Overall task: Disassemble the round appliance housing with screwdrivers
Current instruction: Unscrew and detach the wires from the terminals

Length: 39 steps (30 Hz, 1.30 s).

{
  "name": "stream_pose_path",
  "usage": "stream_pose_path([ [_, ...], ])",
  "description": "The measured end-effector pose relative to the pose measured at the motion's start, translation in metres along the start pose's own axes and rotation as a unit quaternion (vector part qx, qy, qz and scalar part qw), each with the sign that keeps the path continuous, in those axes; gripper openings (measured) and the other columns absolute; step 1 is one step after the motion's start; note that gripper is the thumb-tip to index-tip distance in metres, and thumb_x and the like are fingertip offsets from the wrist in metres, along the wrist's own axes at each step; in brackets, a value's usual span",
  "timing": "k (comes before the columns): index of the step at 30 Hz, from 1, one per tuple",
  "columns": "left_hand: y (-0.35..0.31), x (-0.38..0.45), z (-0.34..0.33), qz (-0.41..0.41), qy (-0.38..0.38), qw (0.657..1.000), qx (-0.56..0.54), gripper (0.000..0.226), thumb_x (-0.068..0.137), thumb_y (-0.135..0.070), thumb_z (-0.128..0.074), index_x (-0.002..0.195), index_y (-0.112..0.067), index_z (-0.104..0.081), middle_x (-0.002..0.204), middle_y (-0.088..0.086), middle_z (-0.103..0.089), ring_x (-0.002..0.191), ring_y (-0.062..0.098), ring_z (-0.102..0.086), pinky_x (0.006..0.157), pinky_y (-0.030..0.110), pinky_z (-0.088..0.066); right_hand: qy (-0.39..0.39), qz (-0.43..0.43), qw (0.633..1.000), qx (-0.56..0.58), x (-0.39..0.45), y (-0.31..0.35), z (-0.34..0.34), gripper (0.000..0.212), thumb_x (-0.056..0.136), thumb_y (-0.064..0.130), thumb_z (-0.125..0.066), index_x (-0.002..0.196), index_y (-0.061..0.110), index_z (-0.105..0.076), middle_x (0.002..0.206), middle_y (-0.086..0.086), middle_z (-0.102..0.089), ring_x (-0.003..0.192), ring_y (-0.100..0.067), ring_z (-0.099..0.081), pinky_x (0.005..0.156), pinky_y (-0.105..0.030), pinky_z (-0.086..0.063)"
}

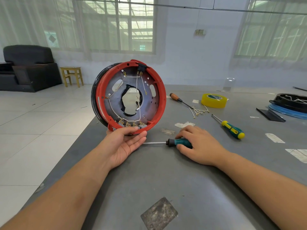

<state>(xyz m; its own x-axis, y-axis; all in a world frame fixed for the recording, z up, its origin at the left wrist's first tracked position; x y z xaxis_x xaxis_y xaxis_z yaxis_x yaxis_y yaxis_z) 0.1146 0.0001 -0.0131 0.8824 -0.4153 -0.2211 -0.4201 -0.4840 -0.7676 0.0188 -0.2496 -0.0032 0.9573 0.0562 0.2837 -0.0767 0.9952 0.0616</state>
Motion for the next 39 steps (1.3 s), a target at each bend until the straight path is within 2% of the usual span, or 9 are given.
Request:
stream_pose_path([
  [5,-0.002,0.001,0.002,-0.002,-0.008,1.0,-0.006,0.015,0.094,0.006,-0.066,0.109,0.005,-0.068,0.11,0.03,-0.076,0.094,0.036,-0.08,0.065,0.04,-0.066,0.03,0.008,0.992,0.126,0.0,-0.003,0.002,0.038,0.082,0.043,-0.059,0.117,0.03,-0.067,0.11,0.009,-0.058,0.1,-0.008,-0.053,0.088,-0.025,-0.046],
  [9,-0.003,0.002,0.003,-0.006,-0.015,1.0,-0.007,0.016,0.095,0.006,-0.065,0.11,0.005,-0.068,0.111,0.029,-0.076,0.093,0.035,-0.08,0.065,0.039,-0.066,-0.01,-0.032,0.969,0.245,-0.001,-0.011,0.003,0.035,0.083,0.023,-0.078,0.115,0.036,-0.07,0.107,0.011,-0.068,0.098,-0.004,-0.062,0.086,-0.016,-0.047],
  [13,-0.005,0.004,0.006,-0.017,-0.031,0.999,-0.005,0.033,0.092,0.01,-0.065,0.125,0.003,-0.062,0.105,0.03,-0.076,0.091,0.037,-0.08,0.064,0.04,-0.066,-0.038,-0.111,0.919,0.376,-0.001,-0.021,0.009,0.051,0.077,0.029,-0.09,0.117,0.046,-0.065,0.104,0.01,-0.072,0.089,-0.007,-0.07,0.081,-0.016,-0.054],
  [15,-0.005,0.003,0.007,-0.012,-0.027,1.0,-0.003,0.028,0.092,0.009,-0.066,0.12,0.005,-0.065,0.108,0.031,-0.076,0.092,0.037,-0.08,0.064,0.04,-0.065,-0.062,-0.139,0.873,0.464,-0.001,-0.022,0.012,0.054,0.073,0.023,-0.093,0.116,0.043,-0.068,0.109,-0.001,-0.071,0.089,-0.018,-0.074,0.076,-0.024,-0.06],
  [18,-0.005,0.004,0.007,-0.008,-0.021,1.0,0.0,0.033,0.092,0.01,-0.067,0.124,0.005,-0.064,0.107,0.03,-0.076,0.095,0.038,-0.079,0.065,0.04,-0.066,-0.083,-0.167,0.746,0.64,0.0,-0.019,0.011,0.061,0.065,0.01,-0.093,0.12,0.023,-0.07,0.118,-0.02,-0.067,0.094,-0.033,-0.076,0.073,-0.033,-0.062],
  [22,-0.004,0.004,0.007,-0.005,-0.012,1.0,0.009,0.034,0.092,0.009,-0.067,0.125,0.006,-0.063,0.11,0.031,-0.076,0.096,0.039,-0.079,0.066,0.041,-0.066,-0.096,-0.202,0.591,0.775,0.006,-0.005,0.005,0.059,0.065,0.007,-0.086,0.121,0.011,-0.067,0.11,-0.014,-0.074,0.085,-0.02,-0.075,0.069,-0.032,-0.06],
  [24,-0.003,0.004,0.007,-0.001,-0.008,1.0,0.015,0.032,0.092,0.009,-0.067,0.124,0.005,-0.063,0.109,0.03,-0.076,0.096,0.039,-0.079,0.066,0.04,-0.066,-0.096,-0.205,0.55,0.804,0.008,0.003,0.003,0.056,0.07,0.011,-0.084,0.123,0.014,-0.067,0.105,-0.008,-0.075,0.084,-0.018,-0.072,0.068,-0.032,-0.058],
  [30,-0.002,0.004,0.005,0.003,-0.007,0.999,0.031,0.013,0.096,0.007,-0.065,0.11,0.008,-0.067,0.11,0.03,-0.076,0.096,0.039,-0.079,0.066,0.041,-0.066,-0.099,-0.219,0.554,0.797,0.008,0.016,0.001,0.026,0.096,0.03,-0.068,0.119,0.021,-0.059,0.102,-0.008,-0.075,0.08,-0.024,-0.072,0.065,-0.033,-0.056],
  [39,-0.003,0.005,0.005,-0.004,-0.025,0.999,0.021,0.048,0.095,0.008,-0.068,0.141,0.005,-0.054,0.105,0.031,-0.076,0.092,0.038,-0.08,0.063,0.038,-0.065,-0.206,-0.214,0.562,0.772,0.008,0.002,0.011,0.016,0.101,0.023,-0.064,0.111,0.012,-0.056,0.093,-0.015,-0.075,0.06,-0.018,-0.063,0.061,-0.025,-0.058],
])
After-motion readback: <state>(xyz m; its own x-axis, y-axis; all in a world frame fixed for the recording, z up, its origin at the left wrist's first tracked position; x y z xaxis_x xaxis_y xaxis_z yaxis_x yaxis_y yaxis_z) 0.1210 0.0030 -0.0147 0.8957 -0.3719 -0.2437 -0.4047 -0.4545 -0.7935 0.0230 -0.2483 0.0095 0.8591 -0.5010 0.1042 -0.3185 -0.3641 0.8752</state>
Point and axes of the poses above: each hand's wrist, its own x-axis towards the middle knuckle, its own z-axis out of the back of the hand, y = z × x, the point moved 3 cm from there along x, towards the middle knuckle
